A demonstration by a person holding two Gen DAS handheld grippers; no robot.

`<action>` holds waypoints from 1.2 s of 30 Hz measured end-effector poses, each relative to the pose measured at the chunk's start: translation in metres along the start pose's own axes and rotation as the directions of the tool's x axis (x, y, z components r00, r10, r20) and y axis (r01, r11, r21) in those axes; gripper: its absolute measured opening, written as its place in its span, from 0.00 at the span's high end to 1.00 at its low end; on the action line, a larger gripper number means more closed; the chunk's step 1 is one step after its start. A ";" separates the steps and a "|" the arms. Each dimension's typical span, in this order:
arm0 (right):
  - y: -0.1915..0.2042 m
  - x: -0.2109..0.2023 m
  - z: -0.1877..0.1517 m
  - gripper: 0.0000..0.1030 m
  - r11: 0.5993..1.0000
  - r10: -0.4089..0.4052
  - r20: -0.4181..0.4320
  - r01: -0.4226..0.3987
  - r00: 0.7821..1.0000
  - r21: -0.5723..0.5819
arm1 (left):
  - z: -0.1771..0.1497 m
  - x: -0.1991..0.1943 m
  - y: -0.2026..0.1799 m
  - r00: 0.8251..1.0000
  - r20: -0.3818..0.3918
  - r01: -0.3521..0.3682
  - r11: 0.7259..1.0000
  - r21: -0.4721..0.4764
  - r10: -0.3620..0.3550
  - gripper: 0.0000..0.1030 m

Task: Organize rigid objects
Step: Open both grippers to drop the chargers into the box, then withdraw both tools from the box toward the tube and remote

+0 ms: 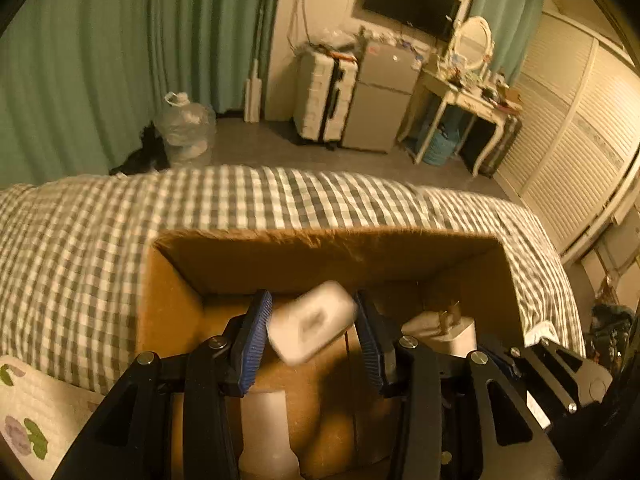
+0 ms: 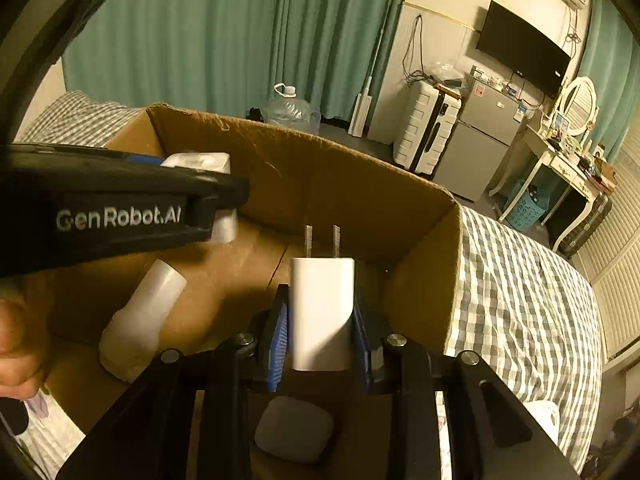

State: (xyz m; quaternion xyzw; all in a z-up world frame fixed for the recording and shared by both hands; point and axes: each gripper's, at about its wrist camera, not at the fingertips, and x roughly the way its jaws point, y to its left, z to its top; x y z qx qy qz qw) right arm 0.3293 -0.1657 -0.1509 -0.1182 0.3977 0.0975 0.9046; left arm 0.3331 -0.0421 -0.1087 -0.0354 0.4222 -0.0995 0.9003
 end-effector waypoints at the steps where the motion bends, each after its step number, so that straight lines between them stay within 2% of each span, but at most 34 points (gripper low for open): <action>1: -0.002 -0.003 0.002 0.71 1.000 0.005 0.010 -0.005 1.000 0.014 | 0.001 -0.004 0.001 1.000 0.009 0.000 1.000 -0.005 0.000 0.52; 2: -0.004 -0.009 0.002 0.71 1.000 0.001 0.026 -0.002 1.000 0.023 | 0.003 -0.010 0.002 1.000 0.021 -0.002 1.000 -0.013 0.002 0.48; 6: -0.010 -0.035 0.007 0.60 0.999 -0.021 0.083 0.018 0.996 0.042 | 0.008 -0.035 0.008 0.998 0.056 0.006 0.998 -0.057 -0.003 0.48; 11: -0.011 -0.079 0.014 0.54 0.998 -0.041 0.149 0.032 0.988 0.062 | 0.011 -0.083 0.010 0.992 0.126 0.011 0.996 -0.087 0.000 0.47; 13: -0.010 -0.102 0.015 0.46 0.997 -0.047 0.187 0.035 0.981 0.068 | 0.011 -0.102 0.007 0.987 0.159 0.010 0.996 -0.084 0.003 0.47; 17: -0.006 -0.153 0.018 0.29 0.995 -0.073 0.284 0.049 0.956 0.090 | 0.006 -0.154 0.001 0.966 0.257 -0.005 0.998 -0.057 0.020 0.47; 22: 0.001 -0.207 0.015 0.14 0.994 -0.080 0.366 0.047 0.927 0.099 | -0.003 -0.220 -0.005 0.925 0.374 -0.052 0.998 -0.030 0.060 0.43; 24: 0.005 -0.231 0.013 0.12 0.994 -0.087 0.403 0.054 0.911 0.094 | -0.009 -0.247 -0.007 0.905 0.418 -0.070 0.997 -0.028 0.075 0.42; 29: 0.019 -0.280 0.004 0.08 0.995 -0.088 0.477 0.054 0.875 0.085 | -0.022 -0.289 -0.013 0.880 0.470 -0.076 0.997 -0.001 0.068 0.42; 32: 0.021 -0.302 -0.003 0.03 0.995 -0.089 0.509 0.052 0.856 0.087 | -0.032 -0.313 -0.020 0.859 0.507 -0.095 0.995 0.027 0.068 0.42; 33: 0.023 -0.310 -0.006 0.00 0.995 -0.088 0.515 0.051 0.853 0.086 | -0.036 -0.321 -0.022 0.851 0.520 -0.102 0.994 0.039 0.067 0.42; 36: 0.028 -0.324 -0.017 0.00 0.995 -0.090 0.518 0.061 0.851 0.073 | -0.047 -0.338 -0.027 0.835 0.547 -0.106 0.993 0.055 0.059 0.39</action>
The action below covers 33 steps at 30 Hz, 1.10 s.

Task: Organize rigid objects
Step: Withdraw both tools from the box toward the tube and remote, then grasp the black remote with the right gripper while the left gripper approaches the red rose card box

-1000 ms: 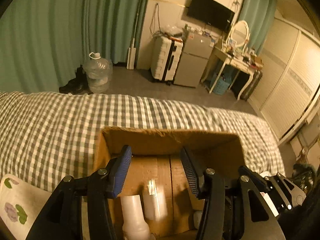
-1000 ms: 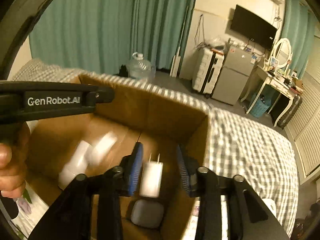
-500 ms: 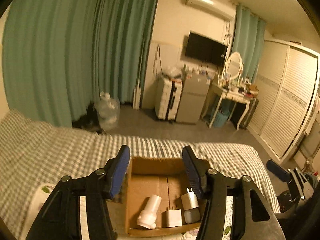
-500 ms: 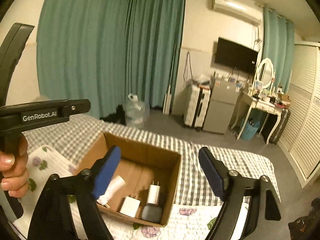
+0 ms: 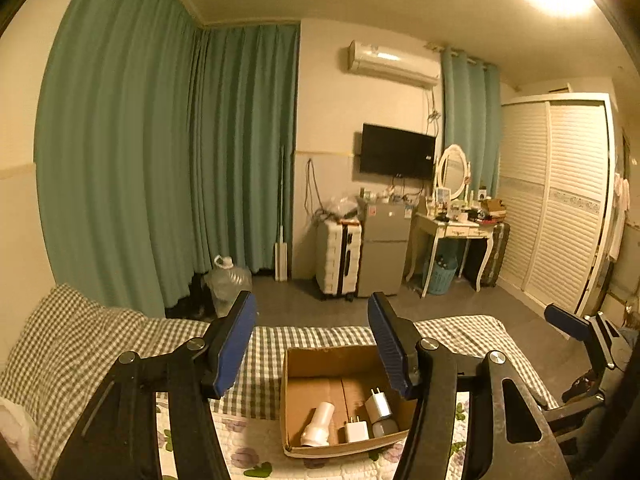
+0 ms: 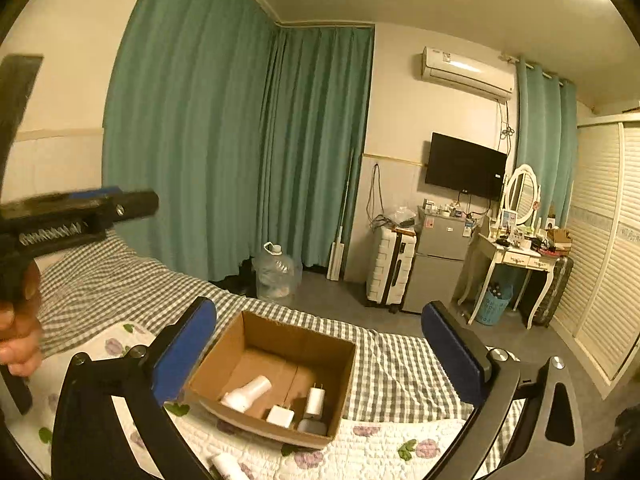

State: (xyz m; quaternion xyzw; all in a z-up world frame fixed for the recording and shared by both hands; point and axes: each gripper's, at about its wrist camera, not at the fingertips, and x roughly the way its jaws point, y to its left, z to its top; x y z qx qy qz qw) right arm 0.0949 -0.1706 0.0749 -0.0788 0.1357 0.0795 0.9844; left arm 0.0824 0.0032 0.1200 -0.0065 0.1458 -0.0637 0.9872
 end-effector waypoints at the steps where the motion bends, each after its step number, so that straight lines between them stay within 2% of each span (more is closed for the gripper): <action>1: 0.002 -0.006 -0.001 0.00 1.000 -0.008 0.002 0.008 1.000 -0.011 | -0.001 -0.005 0.000 1.000 0.006 0.002 1.000 -0.003 -0.002 0.38; 8: 0.010 -0.033 -0.015 0.00 0.999 0.000 0.013 0.001 1.000 -0.054 | -0.012 -0.020 -0.006 1.000 0.022 0.011 1.000 -0.002 -0.011 0.37; 15: 0.013 -0.024 -0.051 0.00 0.996 0.056 -0.086 -0.061 0.995 -0.060 | -0.046 -0.010 -0.009 1.000 -0.022 -0.002 1.000 0.020 0.003 0.37; 20: 0.015 -0.008 -0.093 0.00 0.992 0.041 -0.154 -0.059 0.987 -0.114 | -0.070 0.004 -0.005 0.997 -0.075 0.001 1.000 -0.002 -0.001 0.37; 24: 0.016 0.010 -0.132 0.00 0.986 0.050 -0.227 -0.083 0.973 -0.142 | -0.100 0.019 -0.006 0.994 -0.103 -0.026 1.000 0.005 0.026 0.37; 28: 0.018 0.028 -0.166 0.00 0.983 0.089 -0.297 -0.131 0.951 -0.126 | -0.136 0.038 -0.010 0.985 -0.171 -0.023 0.999 0.024 0.026 0.37; 30: 0.016 0.037 -0.184 0.00 0.977 0.148 -0.341 -0.190 0.928 -0.093 | -0.152 0.046 -0.013 0.977 -0.210 -0.022 0.999 0.038 0.029 0.37; 33: 0.014 0.048 -0.206 0.00 0.969 0.188 -0.400 -0.235 0.897 -0.071 | -0.172 0.055 -0.016 0.965 -0.261 -0.013 0.999 0.046 0.025 0.37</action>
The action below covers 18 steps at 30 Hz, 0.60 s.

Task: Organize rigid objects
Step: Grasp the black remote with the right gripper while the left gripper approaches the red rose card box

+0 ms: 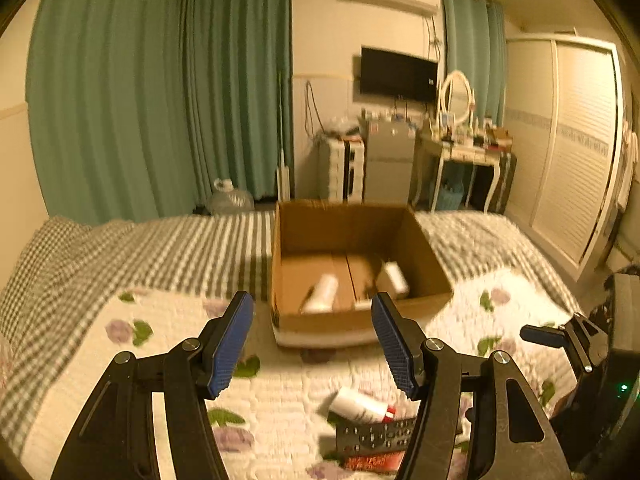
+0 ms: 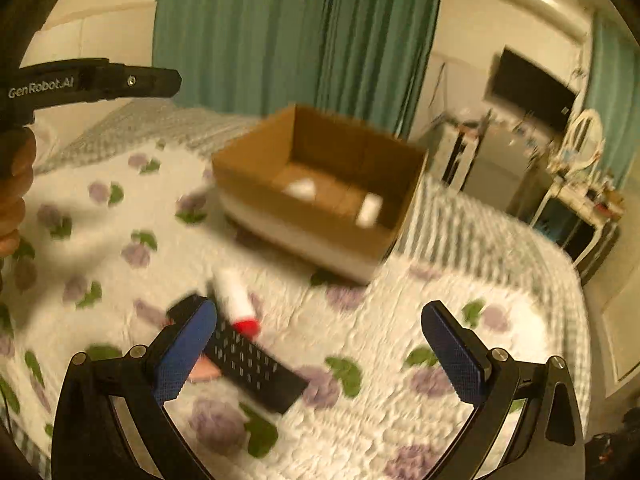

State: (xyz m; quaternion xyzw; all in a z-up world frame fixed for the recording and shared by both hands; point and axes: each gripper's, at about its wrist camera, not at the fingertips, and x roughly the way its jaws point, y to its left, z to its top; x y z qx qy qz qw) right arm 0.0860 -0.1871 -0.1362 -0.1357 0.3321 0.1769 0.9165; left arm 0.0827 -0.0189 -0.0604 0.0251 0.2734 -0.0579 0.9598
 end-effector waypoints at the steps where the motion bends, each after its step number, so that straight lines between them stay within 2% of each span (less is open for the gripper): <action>1: 0.001 0.006 -0.005 0.00 1.000 0.006 -0.022 -0.006 1.000 -0.014 | -0.005 0.004 0.000 1.000 -0.013 0.001 1.000 0.000 -0.001 0.37; 5: 0.007 0.030 -0.025 0.00 0.995 0.023 -0.115 -0.033 0.993 -0.092 | -0.025 0.017 0.000 0.998 -0.069 0.001 1.000 -0.005 -0.002 0.37; 9: 0.019 0.056 -0.039 0.00 0.984 0.086 -0.219 -0.117 0.972 -0.133 | -0.053 0.033 0.005 0.989 -0.147 -0.023 1.000 -0.019 0.020 0.37; 14: 0.033 0.081 -0.040 0.00 0.972 0.077 -0.248 -0.128 0.966 -0.197 | -0.082 0.044 0.009 0.973 -0.230 -0.030 0.999 -0.038 0.020 0.37; 18: 0.037 0.101 -0.033 0.03 0.967 0.125 -0.258 -0.177 0.958 -0.186 | -0.093 0.049 0.004 0.961 -0.275 -0.013 1.000 -0.004 0.011 0.37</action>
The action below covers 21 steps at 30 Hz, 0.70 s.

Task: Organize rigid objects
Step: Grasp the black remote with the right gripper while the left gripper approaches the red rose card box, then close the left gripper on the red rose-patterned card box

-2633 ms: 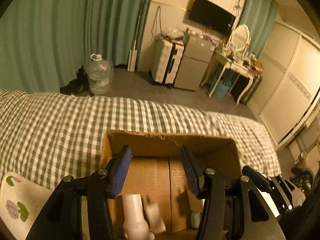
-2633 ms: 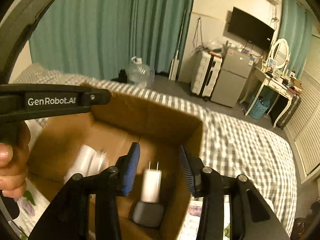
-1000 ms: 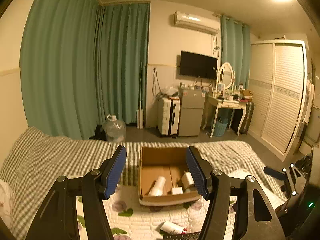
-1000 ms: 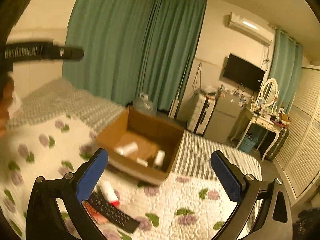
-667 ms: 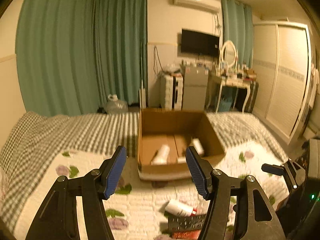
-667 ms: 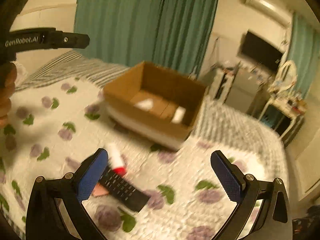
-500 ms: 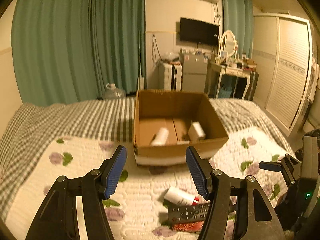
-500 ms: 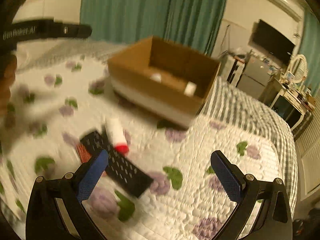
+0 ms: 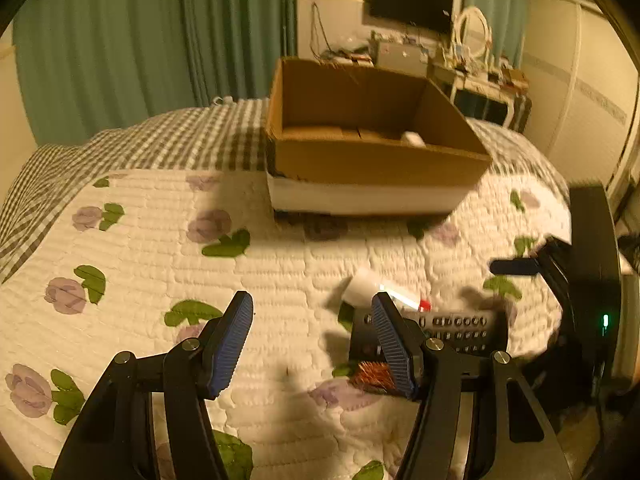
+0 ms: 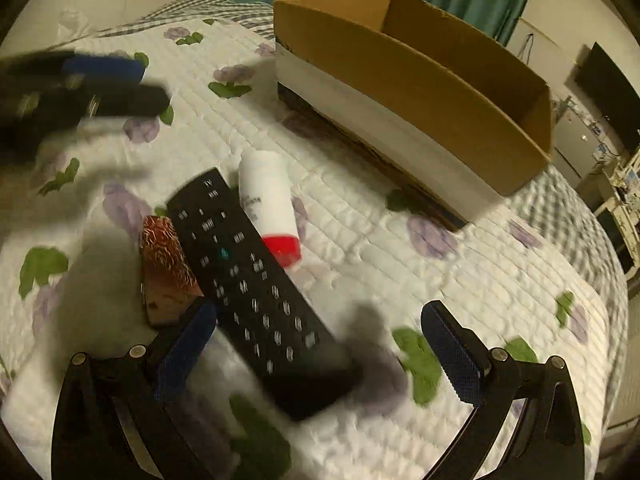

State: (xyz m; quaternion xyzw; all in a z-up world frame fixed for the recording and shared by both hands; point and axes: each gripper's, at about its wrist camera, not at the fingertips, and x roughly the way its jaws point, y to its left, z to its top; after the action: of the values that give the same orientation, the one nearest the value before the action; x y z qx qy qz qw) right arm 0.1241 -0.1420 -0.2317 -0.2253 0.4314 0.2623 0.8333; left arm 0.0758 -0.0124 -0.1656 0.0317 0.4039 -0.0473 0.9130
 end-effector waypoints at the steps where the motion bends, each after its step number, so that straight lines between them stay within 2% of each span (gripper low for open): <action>1: 0.000 0.003 0.002 0.12 1.000 0.028 -0.001 -0.028 1.000 0.007 | 0.000 0.002 -0.002 1.000 -0.011 0.003 1.000 0.010 -0.003 0.37; 2: -0.001 0.006 0.003 0.20 0.998 0.064 -0.002 -0.064 0.998 0.017 | -0.001 0.003 -0.002 1.000 -0.020 0.009 1.000 0.016 -0.009 0.37; 4: -0.001 0.010 0.004 0.58 0.993 0.117 -0.008 -0.117 0.993 0.034 | -0.002 0.005 -0.005 0.999 -0.037 0.029 0.999 0.024 -0.028 0.37; 6: 0.006 0.012 0.001 0.68 0.996 0.092 -0.028 -0.091 0.995 0.015 | -0.003 0.006 -0.009 0.997 -0.052 0.054 0.998 0.035 -0.052 0.37; 8: 0.009 0.011 -0.003 0.70 0.997 0.073 -0.032 -0.072 0.997 0.011 | -0.004 0.006 -0.015 0.996 -0.062 0.070 0.996 0.049 -0.067 0.37; 12: -0.005 0.005 -0.012 0.75 0.996 0.051 -0.056 -0.047 0.997 0.072 | -0.006 0.011 -0.033 0.984 -0.117 0.143 0.985 0.094 -0.132 0.37; 14: -0.015 -0.001 -0.017 0.78 0.993 0.030 -0.062 -0.022 0.998 0.115 | -0.010 0.018 -0.047 0.966 -0.182 0.207 0.970 0.124 -0.182 0.37; 15: -0.021 -0.004 -0.020 0.79 0.990 0.011 -0.068 -0.001 0.998 0.141 | -0.014 0.027 -0.056 0.943 -0.248 0.259 0.957 0.132 -0.221 0.37; 16: -0.027 -0.007 -0.023 0.80 0.986 -0.005 -0.074 0.017 0.997 0.168 | -0.017 0.031 -0.060 0.937 -0.269 0.268 0.954 0.137 -0.224 0.37; 17: -0.033 -0.009 -0.026 0.81 0.980 -0.017 -0.080 0.032 0.997 0.195 | -0.021 0.036 -0.064 0.935 -0.284 0.263 0.953 0.150 -0.214 0.37; 19: -0.046 -0.012 -0.032 0.81 0.966 -0.025 -0.090 0.047 0.996 0.255 | -0.024 0.041 -0.071 0.945 -0.276 0.236 0.951 0.199 -0.176 0.37; 21: -0.054 -0.013 -0.037 0.81 0.956 -0.034 -0.099 0.062 0.994 0.288 | -0.021 0.043 -0.070 0.940 -0.288 0.244 0.950 0.194 -0.183 0.37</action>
State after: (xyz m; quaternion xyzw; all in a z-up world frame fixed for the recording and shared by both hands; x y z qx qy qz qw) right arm 0.1297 -0.2085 -0.2319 -0.1229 0.4979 0.1650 0.8425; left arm 0.0814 -0.0826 -0.2131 0.0975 0.5160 -0.1876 0.8301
